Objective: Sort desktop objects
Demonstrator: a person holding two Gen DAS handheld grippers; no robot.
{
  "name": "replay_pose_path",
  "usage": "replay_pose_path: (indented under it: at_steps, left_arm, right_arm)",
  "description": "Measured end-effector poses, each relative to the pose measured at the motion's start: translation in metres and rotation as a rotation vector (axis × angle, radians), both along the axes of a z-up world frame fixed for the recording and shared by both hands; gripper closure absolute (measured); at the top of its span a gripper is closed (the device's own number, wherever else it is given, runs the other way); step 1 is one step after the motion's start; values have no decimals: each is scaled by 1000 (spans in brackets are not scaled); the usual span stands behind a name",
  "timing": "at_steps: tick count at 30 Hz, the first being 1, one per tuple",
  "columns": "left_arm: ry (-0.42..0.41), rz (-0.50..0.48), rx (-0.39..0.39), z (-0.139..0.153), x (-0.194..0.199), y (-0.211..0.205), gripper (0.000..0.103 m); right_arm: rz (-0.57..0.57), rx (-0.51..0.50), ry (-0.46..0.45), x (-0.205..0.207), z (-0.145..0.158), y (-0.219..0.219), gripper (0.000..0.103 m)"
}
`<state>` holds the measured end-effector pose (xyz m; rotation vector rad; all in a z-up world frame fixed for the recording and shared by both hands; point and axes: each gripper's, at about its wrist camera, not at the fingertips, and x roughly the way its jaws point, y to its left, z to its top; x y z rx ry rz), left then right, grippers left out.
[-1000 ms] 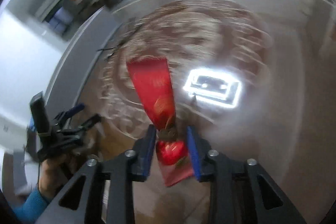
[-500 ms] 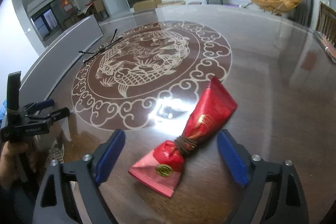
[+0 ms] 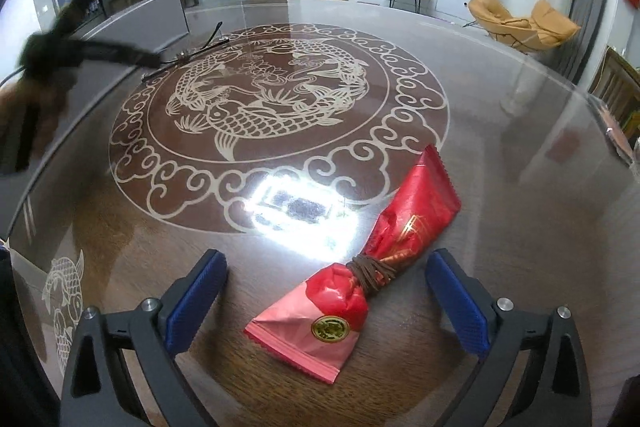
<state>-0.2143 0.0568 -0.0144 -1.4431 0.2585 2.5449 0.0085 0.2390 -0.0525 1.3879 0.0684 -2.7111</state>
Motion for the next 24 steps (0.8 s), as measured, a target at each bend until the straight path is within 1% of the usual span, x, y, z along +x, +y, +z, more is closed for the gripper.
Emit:
replay_pose_path:
  at_steps: [3, 4, 5, 6, 7, 8, 10, 12, 15, 18, 21, 23, 24]
  left_arm:
    - [-16, -6, 20, -12, -18, 2, 0]
    - [-13, -18, 24, -14, -21, 5, 11]
    - [-8, -41, 27, -17, -23, 9, 24]
    - [-2, -66, 37, -19, -24, 13, 42]
    - [16, -76, 46, -17, -23, 16, 66]
    - [26, -82, 48, -15, -22, 20, 74]
    - [41, -89, 53, -14, -16, 25, 75]
    - [53, -80, 57, -14, -1, 28, 75]
    - [50, -20, 103, -14, 39, 22, 75]
    - [37, 24, 142, -15, 92, 22, 75]
    - [39, 49, 137, -17, 134, 28, 72]
    - [53, 50, 136, -19, 147, 33, 60]
    - [54, 30, 143, -20, 146, 36, 39]
  right_arm:
    - [0, -2, 1, 0, 0, 1, 2]
    - [0, -1, 1, 0, 0, 0, 2]
    - [0, -1, 1, 0, 0, 0, 2]
    - [0, 0, 0, 0, 0, 0, 2]
    - [0, -1, 0, 0, -1, 0, 2]
    - [0, -2, 1, 0, -1, 0, 2]
    - [0, -4, 2, 0, -1, 1, 2]
    - [0, -4, 2, 1, 0, 1, 2]
    - [-1, -9, 3, 3, 1, 2, 2]
    - [-1, -4, 3, 3, 1, 1, 2]
    - [-2, 11, 1, 3, 0, -2, 2]
    - [-2, 12, 1, 3, 0, -3, 2]
    - [-2, 12, 1, 3, 0, -3, 2]
